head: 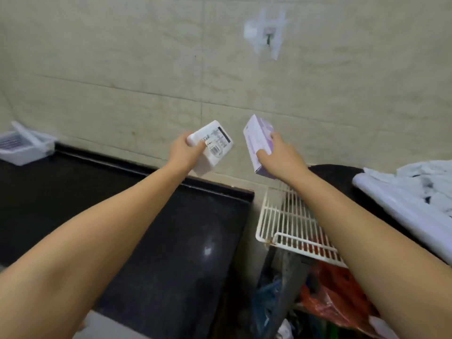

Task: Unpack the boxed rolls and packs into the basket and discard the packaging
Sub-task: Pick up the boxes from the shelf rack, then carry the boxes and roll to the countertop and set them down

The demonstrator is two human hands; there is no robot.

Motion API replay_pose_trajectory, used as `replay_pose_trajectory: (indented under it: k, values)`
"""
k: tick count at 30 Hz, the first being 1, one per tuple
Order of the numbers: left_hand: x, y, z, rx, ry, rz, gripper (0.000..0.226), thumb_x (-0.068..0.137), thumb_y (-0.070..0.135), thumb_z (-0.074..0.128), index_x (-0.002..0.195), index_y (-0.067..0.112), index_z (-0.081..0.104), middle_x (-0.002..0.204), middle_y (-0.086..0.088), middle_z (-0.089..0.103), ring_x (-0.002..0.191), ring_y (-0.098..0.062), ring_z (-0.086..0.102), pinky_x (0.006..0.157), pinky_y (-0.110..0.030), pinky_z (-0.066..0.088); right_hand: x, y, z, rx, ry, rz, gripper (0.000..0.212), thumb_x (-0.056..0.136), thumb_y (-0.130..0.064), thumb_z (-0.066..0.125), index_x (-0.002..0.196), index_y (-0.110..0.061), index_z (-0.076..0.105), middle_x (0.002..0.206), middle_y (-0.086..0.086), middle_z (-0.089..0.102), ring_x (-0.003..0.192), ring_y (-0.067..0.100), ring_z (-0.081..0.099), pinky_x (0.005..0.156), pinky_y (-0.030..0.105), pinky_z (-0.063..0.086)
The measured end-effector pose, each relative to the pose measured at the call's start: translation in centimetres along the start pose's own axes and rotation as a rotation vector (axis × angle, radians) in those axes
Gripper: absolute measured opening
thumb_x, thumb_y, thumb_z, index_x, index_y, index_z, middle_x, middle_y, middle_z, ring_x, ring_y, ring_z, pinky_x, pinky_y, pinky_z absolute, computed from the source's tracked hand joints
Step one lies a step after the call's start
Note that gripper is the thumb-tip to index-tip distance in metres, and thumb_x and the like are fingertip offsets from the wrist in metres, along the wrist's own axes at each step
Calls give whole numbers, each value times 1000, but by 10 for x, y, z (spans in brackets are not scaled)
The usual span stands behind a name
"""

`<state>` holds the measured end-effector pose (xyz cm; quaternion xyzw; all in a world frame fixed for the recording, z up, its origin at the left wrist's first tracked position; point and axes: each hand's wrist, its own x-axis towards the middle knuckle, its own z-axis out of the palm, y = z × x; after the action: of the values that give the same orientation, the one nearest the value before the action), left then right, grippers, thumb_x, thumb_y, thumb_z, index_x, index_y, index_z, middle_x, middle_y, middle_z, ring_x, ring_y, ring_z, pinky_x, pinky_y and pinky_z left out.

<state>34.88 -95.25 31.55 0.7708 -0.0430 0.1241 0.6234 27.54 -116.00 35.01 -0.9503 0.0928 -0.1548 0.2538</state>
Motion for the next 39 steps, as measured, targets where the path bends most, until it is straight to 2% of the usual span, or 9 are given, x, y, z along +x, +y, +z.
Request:
replay_pose_trajectory:
  k: [4,10,16,19,22,27,31,36,39]
  values:
    - [14,-80,-99,290,74,-22,33,81,22,57,113,16,60,102,-6,64,88,-23,62,65,-28,46,2,-70,101,41,-183,-72,63,87,-38,43,144,-20,25,138,24,41,115,42,50,89,41,43]
    - [9,-204,-190,706,-84,-110,45,80,31,54,125,25,50,122,-12,49,92,-32,60,75,-38,51,-25,-108,278,-138,-480,16,59,89,-39,42,141,-20,24,129,20,39,105,41,53,76,40,40]
    - [-27,-301,-234,869,-181,-34,59,82,31,63,135,25,38,141,-10,31,115,-32,47,79,-41,52,-87,-72,375,-337,-483,34,68,89,-41,47,147,-30,12,128,14,35,104,31,49,71,37,46]
    - [-45,-324,-242,821,-214,-89,67,82,29,63,140,30,29,142,-7,27,107,-31,52,78,-43,54,-97,-63,386,-400,-410,11,70,89,-44,45,148,-32,9,126,13,37,103,30,48,67,36,46]
    - [-45,-321,-241,821,-199,-83,68,80,32,65,138,29,32,141,-9,30,113,-31,49,87,-46,50,-92,-62,385,-378,-433,7,70,89,-47,43,148,-33,8,129,13,36,104,31,47,66,35,40]
    - [-27,-290,-230,974,-140,103,57,83,42,55,132,14,46,144,-16,37,134,-32,33,113,-55,17,-72,-63,352,-296,-490,52,69,90,-59,33,148,-32,7,154,11,18,132,34,33,92,45,44]
    - [10,-229,-174,852,-153,274,50,88,29,57,132,8,47,136,-15,47,128,-31,43,109,-50,30,-36,-60,281,-266,-307,33,64,93,-54,33,148,-27,13,152,10,24,132,33,36,89,45,46]
    - [24,-131,-44,642,-293,501,30,91,24,50,119,13,56,112,-8,63,107,-28,57,83,-40,47,-4,-24,140,-319,-66,86,36,93,-33,40,109,-9,62,113,17,62,105,36,60,76,37,46]
    - [10,-66,44,510,-421,624,26,90,19,50,115,14,58,99,-8,66,93,-29,60,78,-40,49,-3,18,48,-358,63,123,32,91,-25,39,74,-8,62,83,17,64,77,33,61,63,32,44]
